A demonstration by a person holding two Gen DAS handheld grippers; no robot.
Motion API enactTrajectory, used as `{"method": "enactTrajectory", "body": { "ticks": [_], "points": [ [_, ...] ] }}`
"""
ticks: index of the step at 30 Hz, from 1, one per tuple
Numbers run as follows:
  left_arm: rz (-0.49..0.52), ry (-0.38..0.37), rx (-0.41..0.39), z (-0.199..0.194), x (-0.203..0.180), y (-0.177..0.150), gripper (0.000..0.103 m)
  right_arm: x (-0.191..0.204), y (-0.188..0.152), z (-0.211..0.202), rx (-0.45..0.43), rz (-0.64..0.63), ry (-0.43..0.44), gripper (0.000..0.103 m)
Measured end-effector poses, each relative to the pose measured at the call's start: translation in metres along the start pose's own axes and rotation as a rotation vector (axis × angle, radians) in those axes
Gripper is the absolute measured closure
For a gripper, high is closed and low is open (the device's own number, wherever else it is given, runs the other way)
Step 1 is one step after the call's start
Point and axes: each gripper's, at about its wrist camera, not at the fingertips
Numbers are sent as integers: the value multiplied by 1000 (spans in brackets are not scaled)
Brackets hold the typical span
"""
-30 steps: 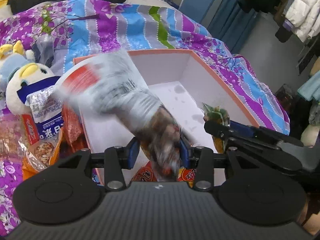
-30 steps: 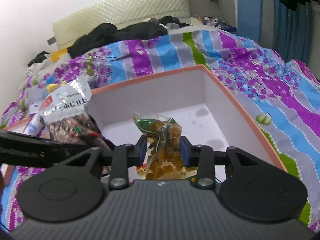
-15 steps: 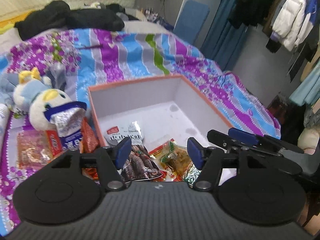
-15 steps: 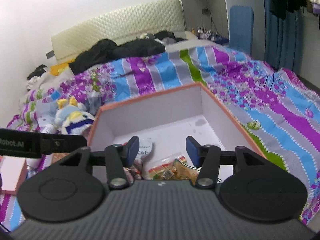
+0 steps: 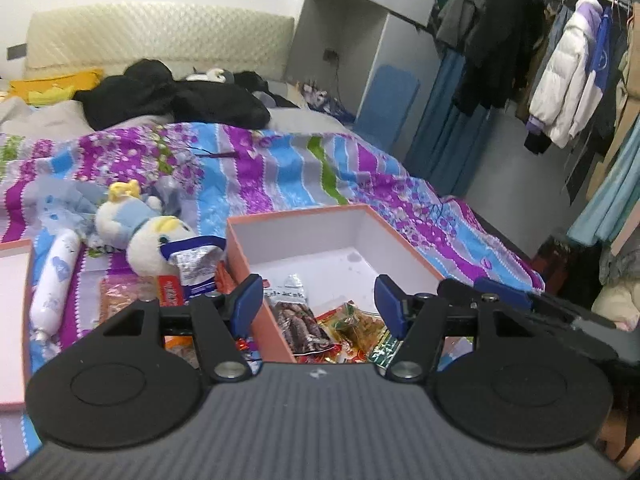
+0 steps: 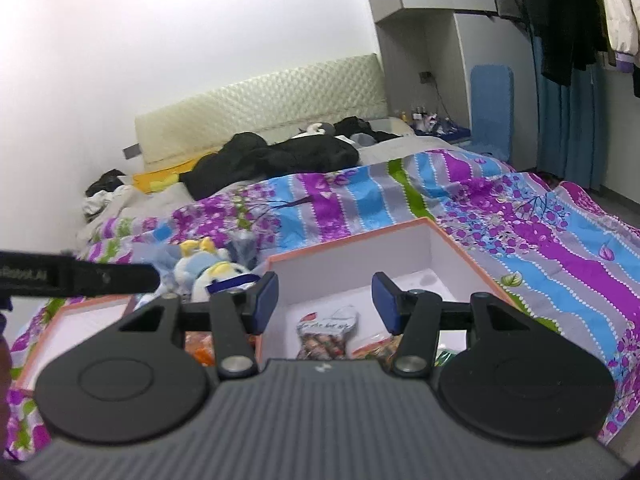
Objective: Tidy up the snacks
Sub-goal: 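Open both grippers to drop the bags into the box and withdraw, then lower both tools onto the snack pile beside the pink box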
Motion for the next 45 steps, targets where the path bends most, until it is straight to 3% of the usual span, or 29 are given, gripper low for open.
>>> {"method": "enactTrajectory", "body": {
  "ticks": [10,21,23,32,40,45],
  "points": [
    [-83,86,-16,-64,23,-55,36,33,-32,-39,9,-81,49,49],
    [-196,149,-1,-102,52,-119,33,67,-81,-56,83,-154,132,49],
    [-205,177,24,-102,57,-132,33,70,-90,-57,99,-162,151,49],
    [-290,147,32,-99,88,-169,33,87,-119,-48,147,-217,166,49],
    [-353,116,38,-75,119,-176,33,105,-136,-20,202,-231,200,49],
    [-352,93,40,-53,145,-167,30,119,-144,5,188,-267,183,49]
  ]
}}
Point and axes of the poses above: each gripper's, at about its wrist camera, not at the fingertips, and z roughly the way its jaws point, x to its left, y to its top, and after that the axes turned 3 degrees about z, right-handed
